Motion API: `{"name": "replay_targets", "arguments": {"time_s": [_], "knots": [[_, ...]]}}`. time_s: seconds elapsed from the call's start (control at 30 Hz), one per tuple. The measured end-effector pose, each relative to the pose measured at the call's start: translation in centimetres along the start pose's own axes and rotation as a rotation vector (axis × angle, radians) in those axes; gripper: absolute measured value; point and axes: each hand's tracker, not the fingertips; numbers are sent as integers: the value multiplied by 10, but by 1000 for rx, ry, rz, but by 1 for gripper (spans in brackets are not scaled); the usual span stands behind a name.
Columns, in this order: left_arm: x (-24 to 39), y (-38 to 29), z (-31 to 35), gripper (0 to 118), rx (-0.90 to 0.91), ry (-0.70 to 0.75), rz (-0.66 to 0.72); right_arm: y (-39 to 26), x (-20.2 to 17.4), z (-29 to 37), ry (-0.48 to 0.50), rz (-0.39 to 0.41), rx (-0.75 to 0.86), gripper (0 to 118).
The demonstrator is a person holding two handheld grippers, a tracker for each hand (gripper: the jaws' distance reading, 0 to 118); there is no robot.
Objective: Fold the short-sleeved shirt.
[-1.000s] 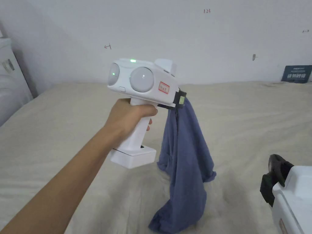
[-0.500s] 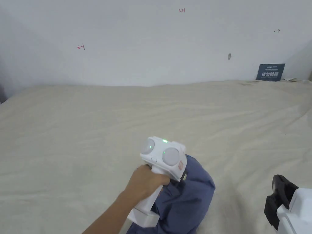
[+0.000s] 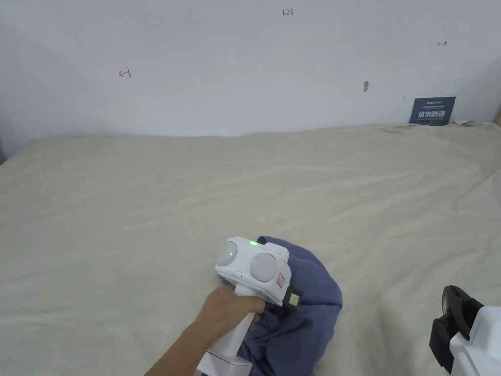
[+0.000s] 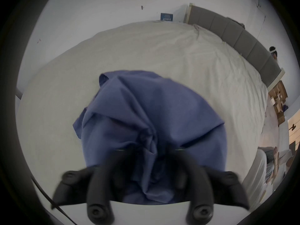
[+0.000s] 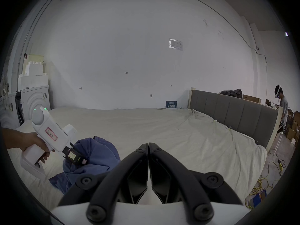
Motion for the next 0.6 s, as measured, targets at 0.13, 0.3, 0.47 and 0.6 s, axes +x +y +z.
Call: {"name": "replay_targets", "arguments": {"time_s": [0.13, 0.3, 0.47, 0.6], "knots": [[-2, -2, 32, 118, 164, 6, 9, 10, -3, 7, 9, -2, 29, 0], [-6, -16, 97, 118, 398, 114, 2, 23, -6, 15, 22, -6, 69, 0], [-16, -58, 165, 118, 650, 207, 23, 32, -7, 23, 28, -12, 115, 0], [-27, -101, 197, 118, 808, 344, 53, 38, -8, 27, 33, -21, 142, 0]]}}
